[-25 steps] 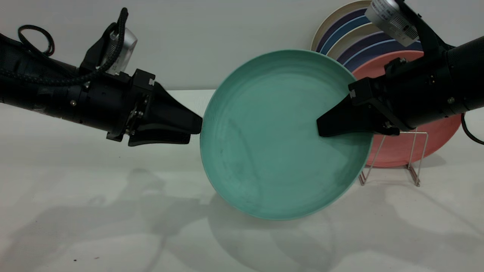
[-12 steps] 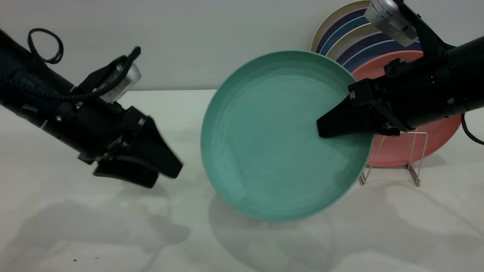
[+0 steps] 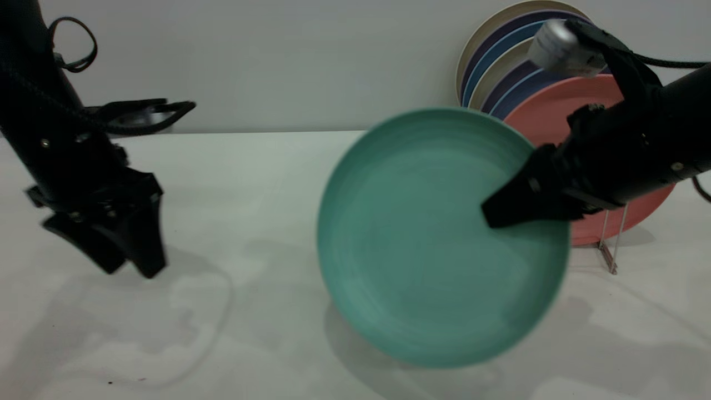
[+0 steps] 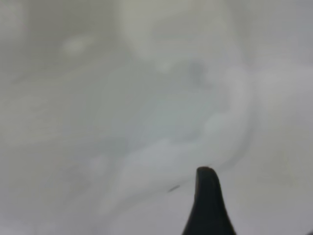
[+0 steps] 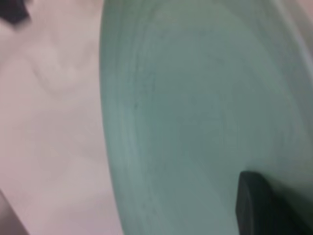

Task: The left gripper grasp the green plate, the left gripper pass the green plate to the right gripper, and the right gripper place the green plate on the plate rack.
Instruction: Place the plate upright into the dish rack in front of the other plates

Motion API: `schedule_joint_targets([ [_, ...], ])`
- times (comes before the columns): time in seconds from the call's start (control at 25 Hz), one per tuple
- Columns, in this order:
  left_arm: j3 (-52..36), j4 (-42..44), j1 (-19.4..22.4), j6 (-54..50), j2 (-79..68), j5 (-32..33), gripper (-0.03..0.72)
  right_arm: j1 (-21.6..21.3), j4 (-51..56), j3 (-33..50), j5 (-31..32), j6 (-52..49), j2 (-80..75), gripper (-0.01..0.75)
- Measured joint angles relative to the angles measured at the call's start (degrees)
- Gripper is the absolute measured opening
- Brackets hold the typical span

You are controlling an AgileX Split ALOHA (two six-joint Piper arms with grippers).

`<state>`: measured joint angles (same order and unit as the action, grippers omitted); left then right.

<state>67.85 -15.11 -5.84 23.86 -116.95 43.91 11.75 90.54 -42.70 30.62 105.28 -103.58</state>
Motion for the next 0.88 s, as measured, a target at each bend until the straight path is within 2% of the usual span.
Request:
schedule_joint_targets([
  [0.2,0.16,11.33,0.00,-12.33,0.00,0.17,0.566,0.00,-13.40,0.00,-4.77,-0.26,7.92,0.117],
  [0.4,0.16,15.11,0.00,-15.38,0.00,0.29,0.564,0.00,-31.18,-1.84,-5.35,-6.64,15.48,0.117],
  [0.72,0.16,15.11,0.00,-15.61,0.00,0.51,0.564,0.00,-71.61,-14.78,7.01,-37.84,16.40,0.117],
  [0.88,0.16,15.11,0.00,-15.66,0.00,0.51,0.564,-0.12,-84.23,-19.66,9.04,-43.48,16.40,0.117],
])
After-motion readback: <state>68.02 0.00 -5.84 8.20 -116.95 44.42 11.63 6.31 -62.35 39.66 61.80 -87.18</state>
